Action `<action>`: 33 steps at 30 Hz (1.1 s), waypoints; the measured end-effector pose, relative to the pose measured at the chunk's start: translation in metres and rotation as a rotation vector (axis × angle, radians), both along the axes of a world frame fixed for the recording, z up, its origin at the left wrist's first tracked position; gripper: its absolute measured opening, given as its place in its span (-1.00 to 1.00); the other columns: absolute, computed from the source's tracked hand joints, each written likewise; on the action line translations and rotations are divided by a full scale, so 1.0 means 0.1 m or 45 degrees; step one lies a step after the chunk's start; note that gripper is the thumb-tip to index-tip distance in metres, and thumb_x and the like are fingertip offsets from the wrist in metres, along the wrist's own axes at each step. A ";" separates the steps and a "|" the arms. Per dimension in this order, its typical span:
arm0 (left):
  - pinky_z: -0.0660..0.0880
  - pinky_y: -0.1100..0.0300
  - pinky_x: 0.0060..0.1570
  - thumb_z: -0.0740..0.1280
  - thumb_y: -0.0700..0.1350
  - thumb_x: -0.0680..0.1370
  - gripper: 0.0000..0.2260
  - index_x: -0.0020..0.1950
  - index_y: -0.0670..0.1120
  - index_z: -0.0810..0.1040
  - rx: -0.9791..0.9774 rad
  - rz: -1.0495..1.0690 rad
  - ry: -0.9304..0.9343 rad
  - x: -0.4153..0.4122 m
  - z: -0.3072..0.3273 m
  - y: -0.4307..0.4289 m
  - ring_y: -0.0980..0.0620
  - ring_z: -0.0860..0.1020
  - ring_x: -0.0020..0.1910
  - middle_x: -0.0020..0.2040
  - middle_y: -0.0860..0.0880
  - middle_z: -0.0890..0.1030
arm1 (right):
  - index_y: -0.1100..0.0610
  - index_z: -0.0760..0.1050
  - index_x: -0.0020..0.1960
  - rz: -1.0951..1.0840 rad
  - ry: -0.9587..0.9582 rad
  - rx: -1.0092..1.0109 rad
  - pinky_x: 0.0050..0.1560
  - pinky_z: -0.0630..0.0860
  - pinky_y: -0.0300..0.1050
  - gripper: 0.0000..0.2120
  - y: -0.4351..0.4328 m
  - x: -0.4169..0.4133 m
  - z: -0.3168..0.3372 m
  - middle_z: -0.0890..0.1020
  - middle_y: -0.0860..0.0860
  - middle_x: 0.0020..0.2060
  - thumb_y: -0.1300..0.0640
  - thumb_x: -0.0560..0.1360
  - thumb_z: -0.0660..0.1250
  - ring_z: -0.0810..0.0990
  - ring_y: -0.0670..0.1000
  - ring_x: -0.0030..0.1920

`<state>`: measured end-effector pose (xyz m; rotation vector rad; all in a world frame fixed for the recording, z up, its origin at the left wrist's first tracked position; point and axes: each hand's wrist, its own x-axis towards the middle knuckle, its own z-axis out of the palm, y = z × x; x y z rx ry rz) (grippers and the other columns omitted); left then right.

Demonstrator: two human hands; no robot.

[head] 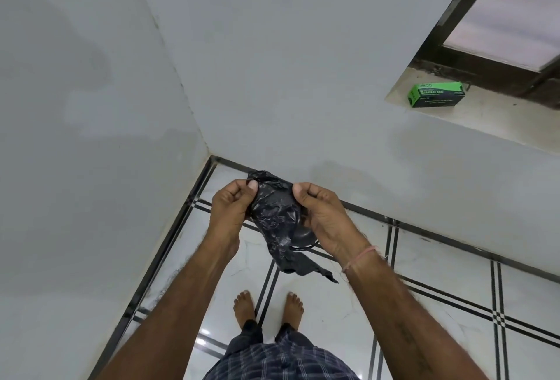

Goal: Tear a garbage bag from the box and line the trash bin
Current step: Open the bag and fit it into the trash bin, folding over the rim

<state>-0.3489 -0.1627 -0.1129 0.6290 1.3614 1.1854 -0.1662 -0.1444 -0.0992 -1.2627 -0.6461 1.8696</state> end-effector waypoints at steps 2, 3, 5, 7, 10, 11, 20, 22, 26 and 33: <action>0.57 0.18 -0.26 0.37 -0.12 0.66 -0.83 -0.12 -0.10 0.62 -0.015 0.047 0.050 -0.02 -0.02 0.02 0.04 0.61 -0.27 -0.23 -0.07 0.68 | 0.17 0.70 -0.01 -0.007 -0.035 0.011 -0.05 0.66 -0.03 -0.90 -0.01 -0.01 0.01 0.76 0.10 -0.18 0.15 0.55 0.47 0.70 0.05 -0.20; 0.58 0.18 -0.25 0.37 -0.13 0.66 -0.85 -0.07 -0.14 0.62 -0.026 0.065 0.068 -0.01 -0.02 0.03 0.02 0.62 -0.23 -0.19 -0.11 0.69 | 0.18 0.69 -0.03 -0.027 -0.048 0.019 -0.12 0.66 -0.06 -0.92 -0.01 -0.02 0.03 0.75 0.08 -0.21 0.17 0.57 0.45 0.69 0.03 -0.23; 0.58 0.21 -0.24 0.40 -0.13 0.64 -0.87 0.06 -0.20 0.61 -0.061 0.101 0.085 0.02 -0.04 0.05 -0.04 0.62 -0.13 -0.09 -0.15 0.68 | 0.16 0.69 -0.11 -0.070 -0.093 0.048 -0.26 0.64 -0.16 -0.89 0.00 -0.05 0.05 0.74 0.05 -0.26 0.20 0.59 0.44 0.67 0.00 -0.27; 0.57 0.21 -0.13 0.49 -0.06 0.57 -0.78 0.12 -0.10 0.55 -0.116 0.186 0.273 0.07 -0.07 0.04 -0.01 0.59 -0.04 -0.02 -0.03 0.61 | 0.08 0.70 -0.17 -0.074 -0.208 0.105 -0.30 0.52 -0.17 -0.86 0.01 -0.08 0.06 0.73 0.05 -0.26 0.14 0.57 0.48 0.64 0.03 -0.24; 0.58 0.03 -0.03 0.52 0.06 0.53 -0.78 0.01 0.00 0.55 -0.013 0.215 0.541 0.14 -0.05 -0.03 0.01 0.57 -0.09 -0.10 0.03 0.56 | 0.04 0.70 -0.22 -0.119 -0.336 0.187 -0.37 0.41 -0.22 -0.85 0.05 -0.11 0.05 0.72 0.05 -0.25 0.10 0.53 0.53 0.60 0.02 -0.22; 0.62 -0.04 -0.06 0.48 0.08 0.56 -0.80 -0.01 -0.03 0.60 0.046 0.136 0.428 0.18 0.00 -0.05 -0.03 0.63 -0.10 -0.12 -0.01 0.63 | 0.04 0.70 -0.23 -0.138 -0.357 0.207 -0.41 0.41 -0.24 -0.84 0.06 -0.13 0.06 0.71 0.04 -0.27 0.11 0.53 0.53 0.58 0.02 -0.24; 0.64 0.04 -0.03 0.44 0.05 0.49 -0.64 0.11 -0.22 0.67 0.009 0.018 -0.148 0.21 0.07 0.08 -0.03 0.69 -0.10 -0.04 -0.16 0.73 | 0.23 0.68 0.03 -0.164 -0.155 0.262 -0.10 0.66 -0.17 -0.82 0.01 -0.34 0.06 0.73 0.07 -0.19 0.15 0.65 0.36 0.67 -0.06 -0.21; 0.63 0.06 -0.04 0.46 0.05 0.45 -0.65 0.09 -0.18 0.66 -0.028 0.065 -0.218 0.19 0.07 0.12 -0.02 0.69 -0.12 -0.04 -0.17 0.73 | 0.26 0.67 0.11 -0.158 -0.078 0.265 -0.01 0.67 -0.16 -0.83 0.01 -0.36 0.03 0.73 0.10 -0.15 0.21 0.66 0.34 0.68 -0.04 -0.15; 0.63 0.02 0.03 0.43 -0.02 0.54 -0.80 0.04 -0.13 0.65 -0.017 0.059 -0.268 0.19 0.08 0.15 -0.06 0.69 -0.06 -0.02 -0.18 0.72 | 0.21 0.69 0.13 -0.152 -0.067 0.306 0.10 0.66 -0.14 -0.85 0.01 -0.39 0.03 0.76 0.05 -0.07 0.32 0.59 0.41 0.69 0.00 -0.03; 0.67 0.12 -0.04 0.36 0.01 0.60 -0.76 0.06 -0.16 0.59 0.035 -0.023 -0.370 0.17 0.22 0.18 -0.06 0.73 -0.03 0.04 -0.21 0.72 | 0.26 0.68 0.04 -0.166 -0.159 0.352 0.09 0.63 -0.04 -0.91 0.08 -0.39 0.03 0.72 0.16 -0.04 0.25 0.57 0.47 0.66 0.08 0.00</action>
